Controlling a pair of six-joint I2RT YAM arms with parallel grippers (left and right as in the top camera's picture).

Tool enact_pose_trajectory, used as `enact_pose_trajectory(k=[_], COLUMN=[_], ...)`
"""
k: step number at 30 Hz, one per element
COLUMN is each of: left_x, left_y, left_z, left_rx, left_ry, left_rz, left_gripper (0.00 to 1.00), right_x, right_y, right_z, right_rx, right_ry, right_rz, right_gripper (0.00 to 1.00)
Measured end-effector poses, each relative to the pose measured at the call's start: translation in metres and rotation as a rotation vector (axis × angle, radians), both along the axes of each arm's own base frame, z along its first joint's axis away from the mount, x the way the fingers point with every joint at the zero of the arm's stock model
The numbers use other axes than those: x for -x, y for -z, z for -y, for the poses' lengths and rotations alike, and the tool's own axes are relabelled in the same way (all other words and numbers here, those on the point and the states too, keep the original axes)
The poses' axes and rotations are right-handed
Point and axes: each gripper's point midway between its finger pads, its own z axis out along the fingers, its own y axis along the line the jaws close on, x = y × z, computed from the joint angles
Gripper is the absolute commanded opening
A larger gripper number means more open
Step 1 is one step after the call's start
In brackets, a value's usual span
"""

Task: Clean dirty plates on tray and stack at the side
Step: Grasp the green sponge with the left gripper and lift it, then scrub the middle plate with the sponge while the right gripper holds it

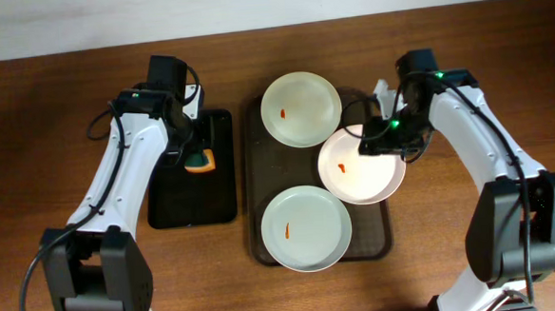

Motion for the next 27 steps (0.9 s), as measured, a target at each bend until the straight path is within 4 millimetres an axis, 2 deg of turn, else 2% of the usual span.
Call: enact_pose_trajectory(k=[2, 3, 5, 7, 8, 9, 10, 11, 13, 14, 16, 21, 24, 27], left_x=[0.001, 0.001, 0.001, -0.003, -0.006, -0.007, -0.008, -0.01, -0.015, -0.016, -0.013, -0.009, -0.002, -0.008], left_y=[0.0, 0.0, -0.001, -0.005, -0.007, -0.011, -0.012, -0.016, -0.023, -0.028, -0.028, -0.026, -0.024, -0.01], left_z=[0.002, 0.002, 0.008, 0.023, 0.033, 0.053, 0.058, 0.078, 0.1, 0.116, 0.126, 0.149, 0.168, 0.176], left_rx=[0.009, 0.012, 0.041, 0.091, 0.105, 0.128, 0.134, 0.159, 0.196, 0.221, 0.234, 0.251, 0.261, 0.28], left_ry=[0.003, 0.004, 0.014, 0.042, 0.062, 0.103, 0.111, 0.132, 0.147, 0.159, 0.163, 0.193, 0.23, 0.223], left_rz=[-0.005, -0.005, -0.004, 0.02, 0.041, 0.068, 0.076, 0.107, 0.154, 0.18, 0.178, 0.188, 0.19, 0.177], left_gripper=[0.0, 0.0, 0.0, 0.0, 0.0, 0.0, 0.0, 0.0, 0.0, 0.0, 0.0, 0.0, 0.0, 0.0], right_x=[0.004, -0.001, -0.008, -0.021, -0.023, -0.024, -0.023, -0.022, -0.02, -0.018, -0.014, -0.006, -0.001, -0.003], right_y=[0.0, 0.001, 0.005, 0.006, 0.006, 0.006, 0.008, 0.01, 0.022, 0.033, 0.045, 0.055, 0.062, 0.06], right_z=[-0.009, -0.009, 0.006, 0.028, 0.035, 0.053, 0.063, 0.07, 0.08, 0.081, 0.081, 0.077, 0.062, 0.047], right_rx=[0.003, 0.029, 0.127, 0.197, 0.207, 0.232, 0.241, 0.249, 0.263, 0.267, 0.269, 0.262, 0.181, 0.118], right_ry=[-0.024, -0.014, 0.05, 0.124, 0.147, 0.195, 0.221, 0.238, 0.255, 0.254, 0.249, 0.269, 0.286, 0.294], right_rz=[-0.008, 0.006, 0.022, 0.059, 0.066, 0.061, 0.05, 0.04, 0.003, -0.03, -0.069, -0.099, -0.12, -0.127], right_gripper=[0.53, 0.5, 0.49, 0.46, 0.46, 0.46, 0.45, 0.4, 0.34, 0.3, 0.26, 0.15, 0.13, 0.13])
